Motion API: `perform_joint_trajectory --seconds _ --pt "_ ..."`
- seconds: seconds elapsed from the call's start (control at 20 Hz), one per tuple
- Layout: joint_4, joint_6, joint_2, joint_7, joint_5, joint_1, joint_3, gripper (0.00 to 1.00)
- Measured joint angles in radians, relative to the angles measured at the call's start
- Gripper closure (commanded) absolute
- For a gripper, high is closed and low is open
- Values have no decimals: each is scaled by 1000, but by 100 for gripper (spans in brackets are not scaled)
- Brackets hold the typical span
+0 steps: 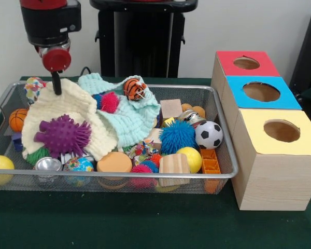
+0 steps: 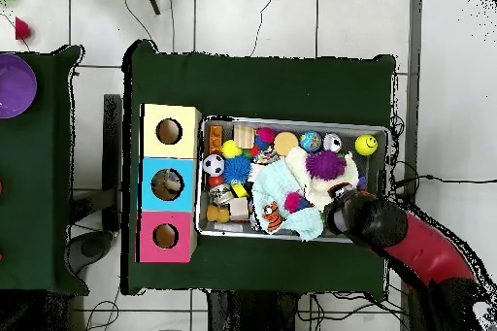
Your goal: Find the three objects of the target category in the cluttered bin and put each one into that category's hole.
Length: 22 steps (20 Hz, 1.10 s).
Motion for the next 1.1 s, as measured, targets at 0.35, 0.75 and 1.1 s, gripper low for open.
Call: perform_joint_trajectory --seconds 0.35,0.75,1.1 --pt "-21 111 -79 0 -1 5 -1 100" --pt "-48 197 -133 0 -5 14 -2 100" --pt "-124 447 -204 0 -8 31 -3 100"
